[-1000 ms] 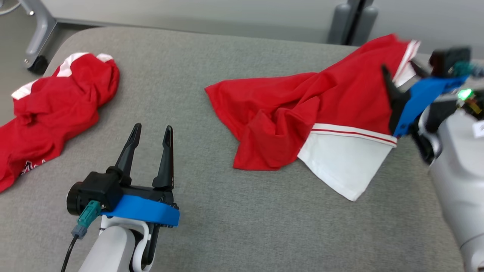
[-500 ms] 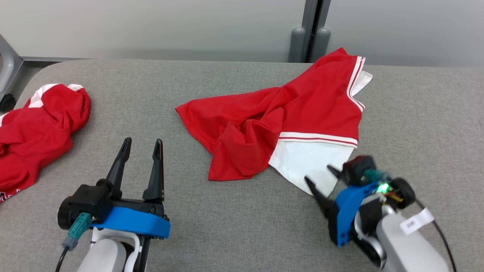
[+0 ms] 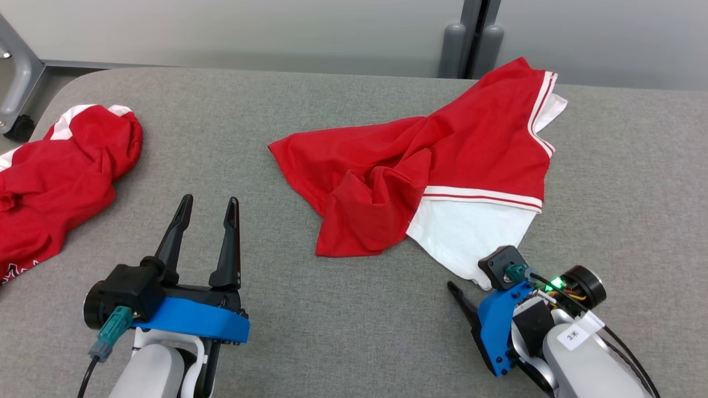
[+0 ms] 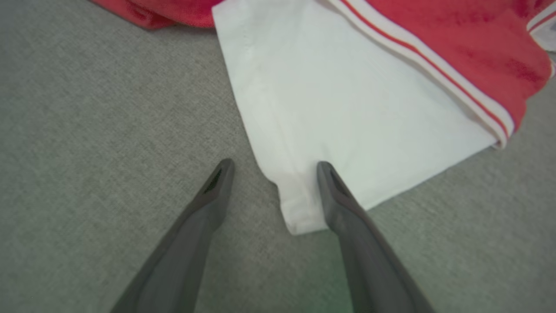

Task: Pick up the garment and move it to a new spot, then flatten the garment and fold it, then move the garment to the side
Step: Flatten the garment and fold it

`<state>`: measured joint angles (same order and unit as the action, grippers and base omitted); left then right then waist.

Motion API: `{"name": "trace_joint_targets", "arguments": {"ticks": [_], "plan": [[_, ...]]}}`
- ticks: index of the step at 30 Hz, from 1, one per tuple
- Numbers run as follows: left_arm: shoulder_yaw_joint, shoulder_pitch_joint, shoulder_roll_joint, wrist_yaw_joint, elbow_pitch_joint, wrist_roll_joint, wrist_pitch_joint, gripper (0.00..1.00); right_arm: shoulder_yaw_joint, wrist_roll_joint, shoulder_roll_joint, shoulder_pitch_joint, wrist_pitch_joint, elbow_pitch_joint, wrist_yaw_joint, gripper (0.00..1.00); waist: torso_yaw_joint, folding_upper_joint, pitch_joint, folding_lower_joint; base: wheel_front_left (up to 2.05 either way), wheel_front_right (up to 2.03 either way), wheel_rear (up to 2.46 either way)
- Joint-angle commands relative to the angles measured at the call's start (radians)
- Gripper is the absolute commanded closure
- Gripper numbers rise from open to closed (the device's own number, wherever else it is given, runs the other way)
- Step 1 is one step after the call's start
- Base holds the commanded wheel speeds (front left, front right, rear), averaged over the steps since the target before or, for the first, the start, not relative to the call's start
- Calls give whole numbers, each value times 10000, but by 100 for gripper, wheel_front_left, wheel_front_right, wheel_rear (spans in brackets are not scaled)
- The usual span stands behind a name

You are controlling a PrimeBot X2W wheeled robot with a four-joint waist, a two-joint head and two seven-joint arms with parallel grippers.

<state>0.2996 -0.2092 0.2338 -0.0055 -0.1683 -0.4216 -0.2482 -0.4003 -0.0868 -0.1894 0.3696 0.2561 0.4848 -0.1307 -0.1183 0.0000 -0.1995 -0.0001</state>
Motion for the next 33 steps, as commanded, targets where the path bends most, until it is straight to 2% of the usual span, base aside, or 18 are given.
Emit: {"name": "trace_joint_targets", "arguments": {"ticks": [1,3,4,5,6,10,13,21,27,31,32,33], "plan": [[-31,-142,30,-2,1,-50,-5,0,-75,126,-56,69,141,266,-1,0,-66,0,-68,1,0,0,0],[-8,-206,20,-17,-8,-54,-14,0,-52,183,-121,224,116,563,2,0,-110,0,-127,1,0,0,0],[-3,-224,20,-20,-15,-63,-20,0,-1,207,-133,298,129,718,10,5,-123,0,-141,1,0,0,0],[0,-233,19,-14,-28,-69,-25,0,91,247,-132,369,103,848,11,71,-131,0,-151,1,0,0,0],[1,-235,23,-10,-40,-71,-30,0,183,269,-126,422,58,949,13,100,-133,0,-156,1,0,0,0],[-74,-175,83,72,-70,-95,-47,0,858,434,-109,419,-180,957,10,100,-30,0,-63,1,0,0,0],[-145,-25,134,147,-42,-111,-60,0,1546,552,-35,91,-466,531,5,100,162,0,81,1,0,0,0],[-332,250,325,326,74,-205,-70,0,3780,954,38,-1629,-481,-1680,1,100,901,0,362,1,0,0,0],[-488,490,503,452,244,-252,-57,0,5301,1312,633,-2817,-38,-3275,1,100,1288,0,355,1,0,0,0],[-501,580,555,503,295,-299,-23,0,5722,1201,1027,-3394,197,-3828,1,100,1352,0,342,1,0,0,0],[-504,586,569,502,307,-311,-20,0,5722,1113,1120,-3525,204,-3924,1,0,1363,0,351,1,0,0,0],[-505,597,584,514,308,-323,-17,0,5691,980,1162,-3625,142,-3977,1,0,1373,0,372,1,0,0,0]]}}
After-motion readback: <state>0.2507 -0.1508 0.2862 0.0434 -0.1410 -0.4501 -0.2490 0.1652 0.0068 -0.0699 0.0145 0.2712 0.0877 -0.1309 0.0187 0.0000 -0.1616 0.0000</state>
